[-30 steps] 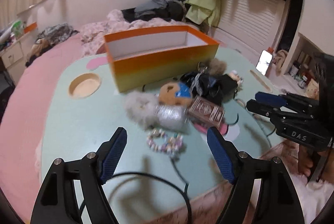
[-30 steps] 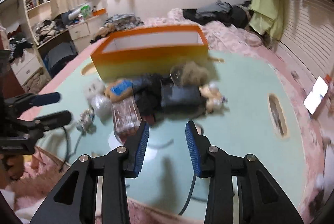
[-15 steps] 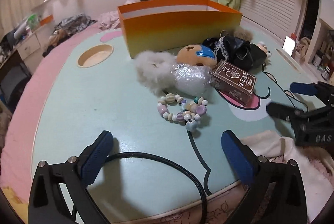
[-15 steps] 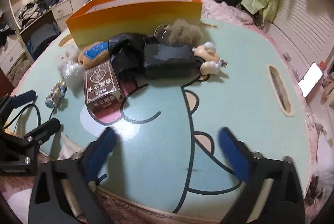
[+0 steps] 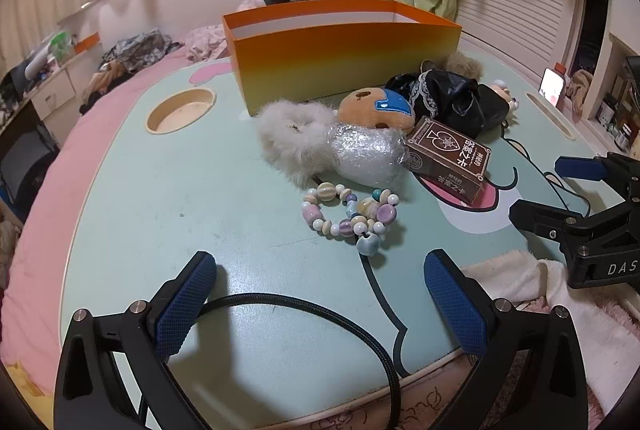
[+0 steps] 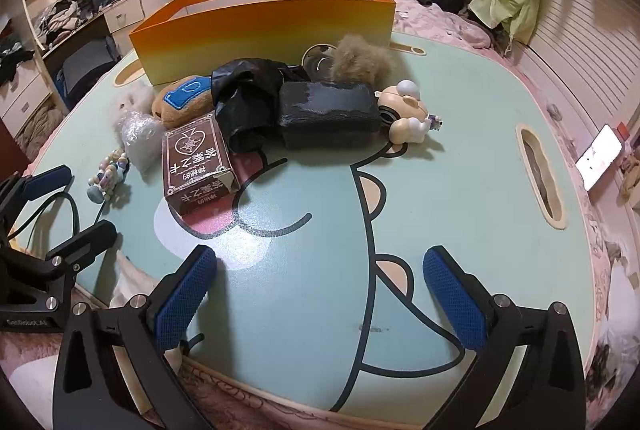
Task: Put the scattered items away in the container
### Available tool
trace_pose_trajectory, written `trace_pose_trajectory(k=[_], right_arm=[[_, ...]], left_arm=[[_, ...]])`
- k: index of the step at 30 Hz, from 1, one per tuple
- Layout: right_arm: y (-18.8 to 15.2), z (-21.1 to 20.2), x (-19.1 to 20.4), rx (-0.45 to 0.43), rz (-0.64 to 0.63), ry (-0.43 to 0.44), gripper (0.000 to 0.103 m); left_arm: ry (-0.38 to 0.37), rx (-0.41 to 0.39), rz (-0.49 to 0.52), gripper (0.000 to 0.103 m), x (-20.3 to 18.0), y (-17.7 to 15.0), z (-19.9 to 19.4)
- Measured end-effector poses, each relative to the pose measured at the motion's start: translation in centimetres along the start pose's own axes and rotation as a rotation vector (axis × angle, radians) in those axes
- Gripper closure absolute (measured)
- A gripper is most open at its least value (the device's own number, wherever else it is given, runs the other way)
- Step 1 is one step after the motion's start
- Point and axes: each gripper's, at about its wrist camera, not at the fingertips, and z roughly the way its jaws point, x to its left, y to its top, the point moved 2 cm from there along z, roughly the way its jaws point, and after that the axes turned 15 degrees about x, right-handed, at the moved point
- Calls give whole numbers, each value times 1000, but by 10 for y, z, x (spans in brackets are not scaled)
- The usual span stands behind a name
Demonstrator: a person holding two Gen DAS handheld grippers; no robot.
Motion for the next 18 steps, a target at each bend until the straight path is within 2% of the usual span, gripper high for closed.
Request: trace_pose_trajectory(k=[8,10,13,14,15,16,17,18], right_arm=[[0,1,0,-2,-10,2,0],[1,1,-1,-6,-10,5,0],[1,1,0,-6,-9,3,0],[1,1,0,-7,-10,3,0],[1,1,0,-9,-11,4,0],[1,1,0,-13,-14,4,0],[1,1,0,-15,-15,4,0],[1,1,0,-16,-15,4,0]], left_arm=[[-12,9,36,0,-3,1,-3],[-6,-11,36,0,-2,1,-4],[0,-88,53,0,0,2,-15],[-11,-129,55,5,2,4,-21],[-23,-171,50,27,4,6,-27],[-21,-181,41,43,6,8,-29],[-8,-169,34,69,8,12,-27],[-4,-145,39,76,9,16,-23]])
